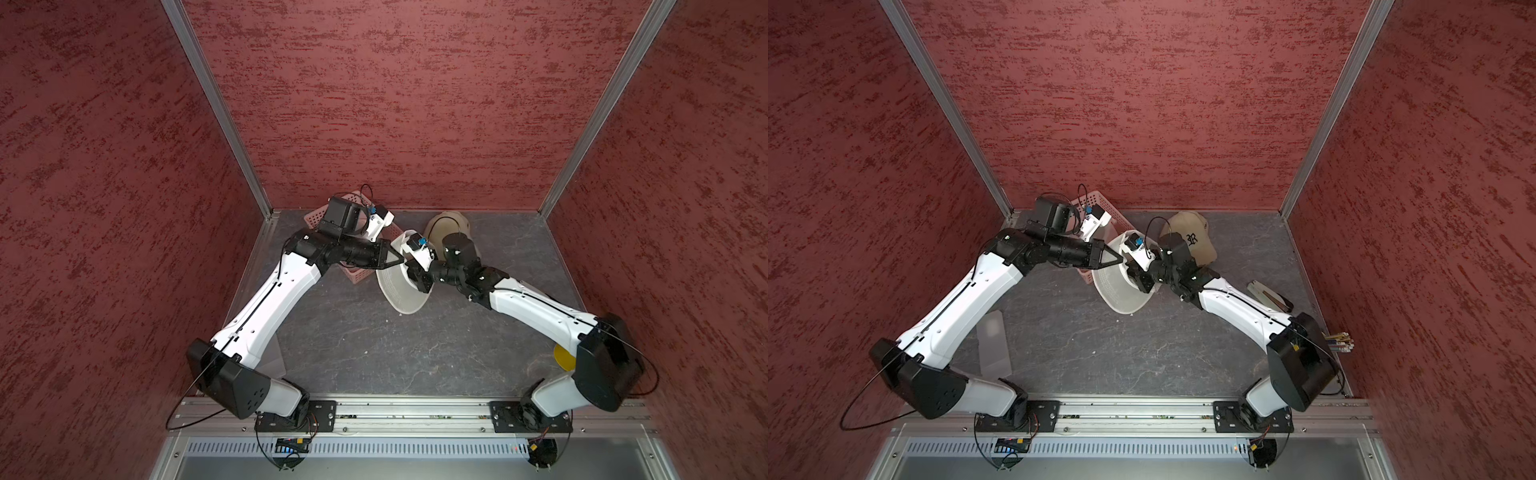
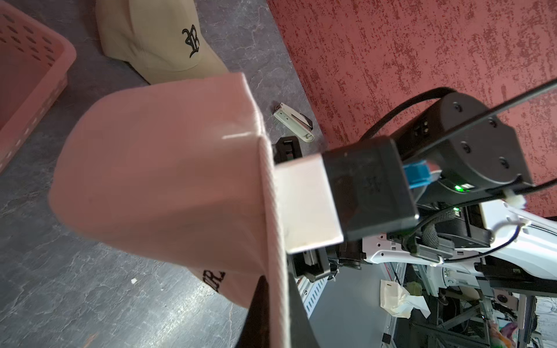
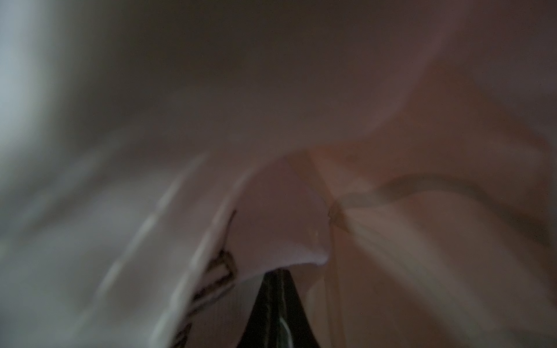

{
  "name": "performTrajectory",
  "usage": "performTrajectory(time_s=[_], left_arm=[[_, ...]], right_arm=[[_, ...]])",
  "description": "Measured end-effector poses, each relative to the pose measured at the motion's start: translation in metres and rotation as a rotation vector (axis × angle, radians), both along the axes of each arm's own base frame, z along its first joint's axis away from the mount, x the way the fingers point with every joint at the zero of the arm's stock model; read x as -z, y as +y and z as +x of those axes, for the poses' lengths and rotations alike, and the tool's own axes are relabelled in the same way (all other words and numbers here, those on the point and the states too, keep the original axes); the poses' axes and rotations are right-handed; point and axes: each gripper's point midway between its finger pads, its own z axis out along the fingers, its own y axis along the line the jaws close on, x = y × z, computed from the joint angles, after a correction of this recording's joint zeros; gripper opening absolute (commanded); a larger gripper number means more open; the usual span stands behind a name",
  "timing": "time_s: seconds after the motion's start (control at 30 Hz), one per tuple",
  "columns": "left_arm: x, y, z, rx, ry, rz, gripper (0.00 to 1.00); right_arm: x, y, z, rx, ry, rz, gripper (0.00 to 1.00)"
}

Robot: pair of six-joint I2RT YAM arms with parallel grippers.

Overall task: Turn the baseball cap inside out
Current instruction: Turn over the baseball cap.

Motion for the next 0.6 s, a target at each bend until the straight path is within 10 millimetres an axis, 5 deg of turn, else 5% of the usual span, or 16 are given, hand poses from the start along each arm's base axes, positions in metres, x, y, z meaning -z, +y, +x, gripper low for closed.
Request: performTrajectory(time_s=[0.33,0.6], left_arm=[[0.007,0.000,-0.002,0.007,0.052,0.000,0.00],[0.008,-0.002,-0.006,0.036,0.040,-0.022,0.00]], right_arm=[[-0.023,0.006,-0.021,-0.119,-0.080,0.157,0.15],[-0.062,-0.033,0.007,-0.038,-0.144,0.276,0.21]])
